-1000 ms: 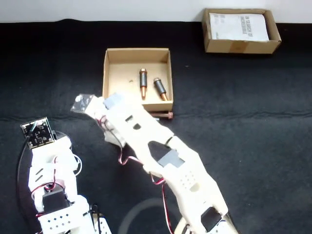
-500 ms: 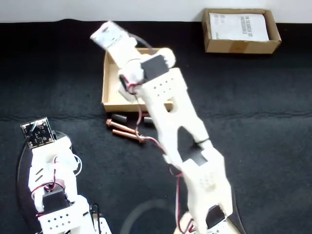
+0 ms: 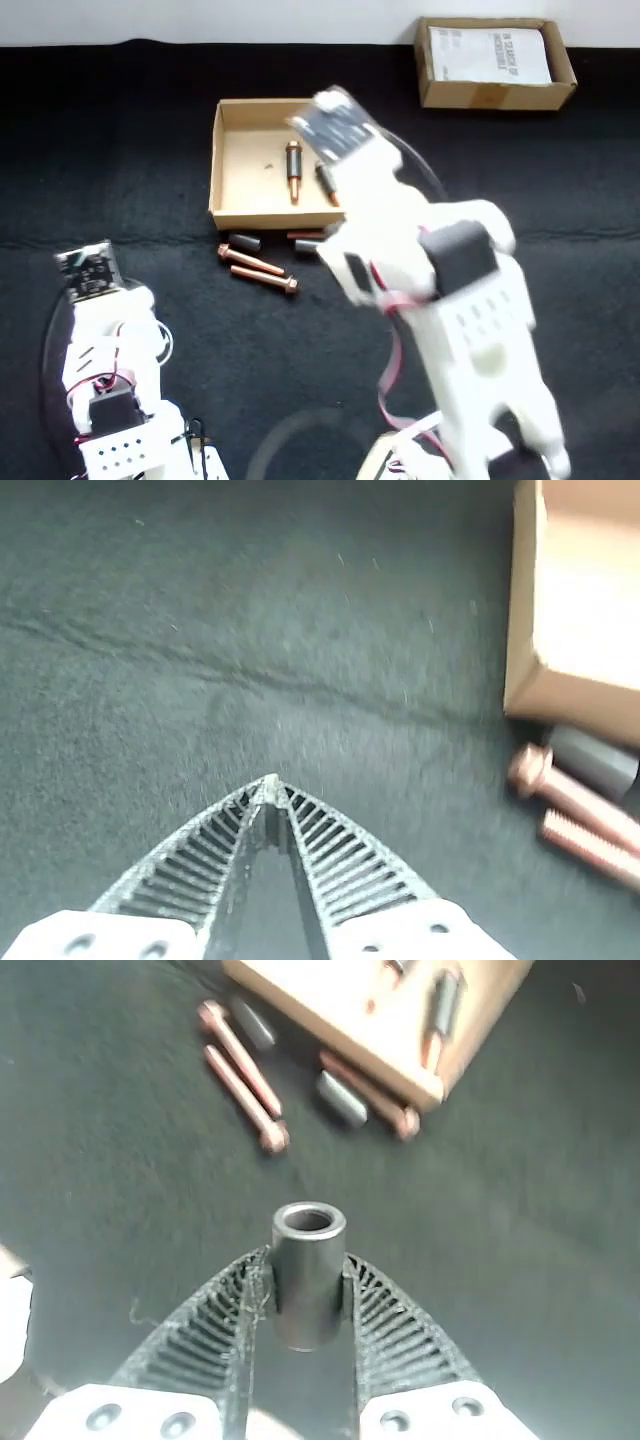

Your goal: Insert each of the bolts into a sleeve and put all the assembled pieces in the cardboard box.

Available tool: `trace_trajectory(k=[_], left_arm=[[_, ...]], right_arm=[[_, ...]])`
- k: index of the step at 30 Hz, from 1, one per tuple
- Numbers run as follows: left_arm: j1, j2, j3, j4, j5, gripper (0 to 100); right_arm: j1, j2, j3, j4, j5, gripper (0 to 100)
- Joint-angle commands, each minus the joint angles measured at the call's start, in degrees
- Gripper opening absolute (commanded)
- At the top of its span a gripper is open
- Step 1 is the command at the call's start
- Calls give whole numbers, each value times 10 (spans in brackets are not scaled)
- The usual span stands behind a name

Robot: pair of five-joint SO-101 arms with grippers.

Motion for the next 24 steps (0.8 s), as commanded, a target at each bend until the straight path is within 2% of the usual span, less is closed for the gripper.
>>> trace_trajectory(k=[1,4,9,13,19,24], left_arm=[[13,0,12,16,-87,11],[22,0,12,16,-142,27],[31,0,8,18,-211,122],[35,0,-40,45,-212,122],[107,1,-169,160,-213,125],[138,34,-241,212,-223,124]], right_arm=[[49,-126,109,6,-29,6],[95,-196,175,5,-59,6],[179,-280,242,3,-107,6],[237,-339,289,-25,-131,6],[297,-435,413,-102,-131,6],[327,-501,511,-156,-131,6]])
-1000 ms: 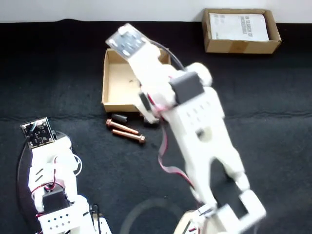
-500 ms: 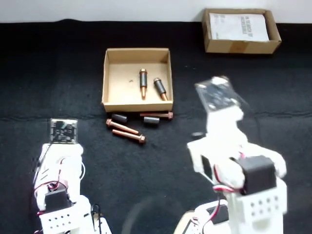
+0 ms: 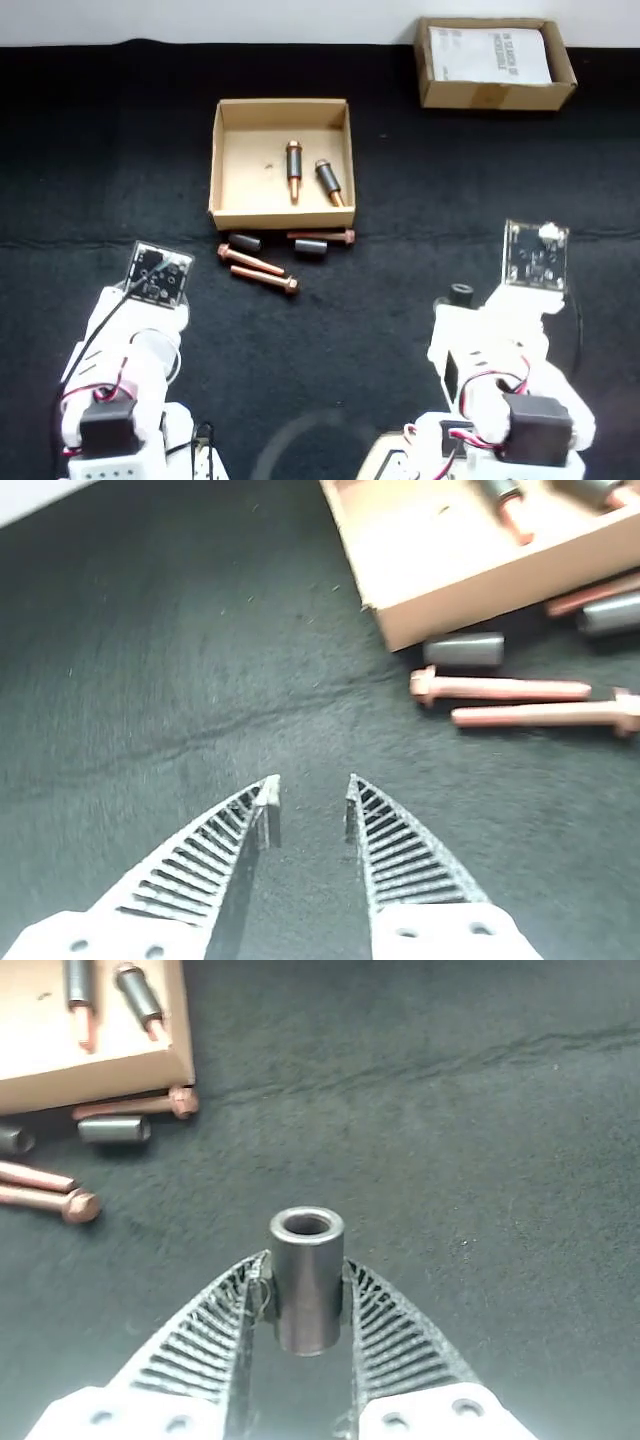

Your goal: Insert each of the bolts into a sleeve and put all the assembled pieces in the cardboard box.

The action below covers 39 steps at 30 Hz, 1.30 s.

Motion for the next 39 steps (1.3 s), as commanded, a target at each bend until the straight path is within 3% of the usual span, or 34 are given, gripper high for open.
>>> trace_trajectory(k=[1,8,14,18,26,33,39], left_arm=[[18,57,-63,21,-26,123],[21,331,-189,22,-117,123],[73,538,-327,25,-178,123],[132,630,-407,80,-250,123],[234,787,-493,150,-366,123],[253,896,-529,153,-456,123],[253,975,-579,169,-530,123]], right_arm=[[24,-44,47,-40,-3,6],[42,-82,84,-73,-2,6],[42,-83,84,-74,0,6],[46,-84,85,-103,10,6],[182,-84,101,-211,91,6],[301,-84,163,-298,104,6],[329,-85,247,-344,100,6]])
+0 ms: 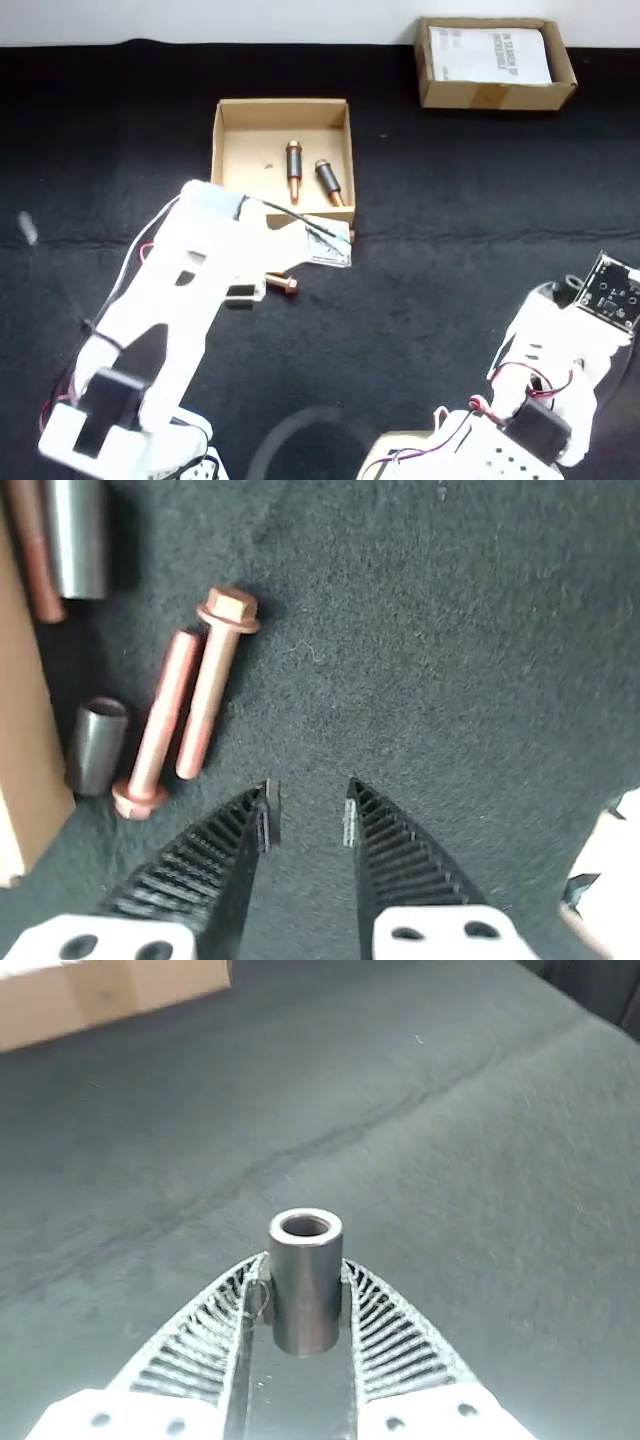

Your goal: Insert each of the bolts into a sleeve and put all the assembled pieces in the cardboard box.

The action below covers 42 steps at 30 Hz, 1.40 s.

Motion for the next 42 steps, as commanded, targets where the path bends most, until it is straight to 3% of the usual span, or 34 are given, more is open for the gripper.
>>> trace_trajectory(k=[1,5,17,24,38,42], left_arm=[[7,34,-49,24,-51,123],[7,96,-103,40,-90,123],[34,352,-336,45,-89,123],[44,438,-430,142,-89,122],[31,445,-388,148,-87,122],[31,444,-342,98,-85,114]], right_arm=[[11,-8,39,-36,3,6],[12,-8,94,-87,3,6],[10,-8,205,-239,7,6],[12,-8,200,-239,7,6],[31,-8,200,-240,32,7],[34,-8,191,-240,40,7]])
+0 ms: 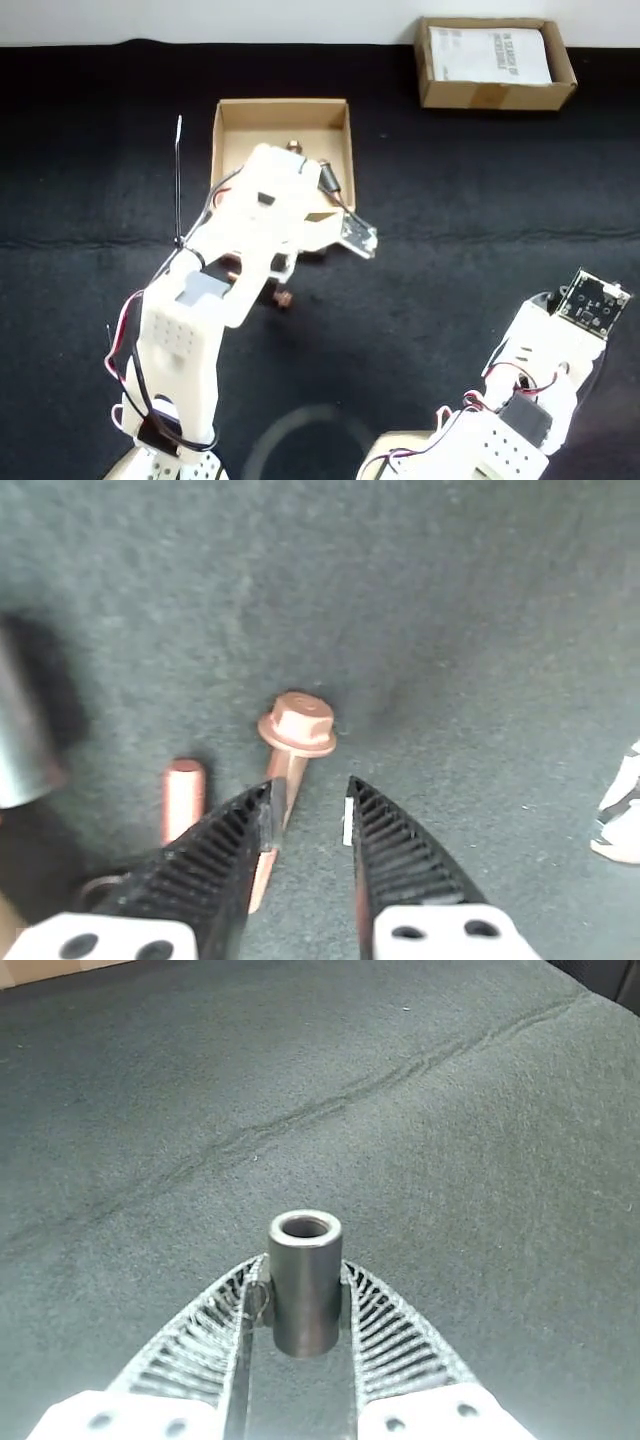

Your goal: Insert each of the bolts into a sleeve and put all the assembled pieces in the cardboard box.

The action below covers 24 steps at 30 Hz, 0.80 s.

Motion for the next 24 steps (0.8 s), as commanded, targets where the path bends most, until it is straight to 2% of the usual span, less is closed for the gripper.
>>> trace_trajectory(k=[1,7,17,21,24], left_arm=[[-4,2,29,-38,-8,101],[19,3,33,-43,-8,24],[35,4,29,-44,-11,8],[35,-3,22,-81,-6,8],[31,-3,-49,-85,81,8]], right_arm=[[6,-9,-17,-13,13,7],[1,-9,-45,-13,20,7],[5,-9,-52,-13,40,7],[1,-9,-51,-7,37,7],[-8,-9,-48,19,36,7]])
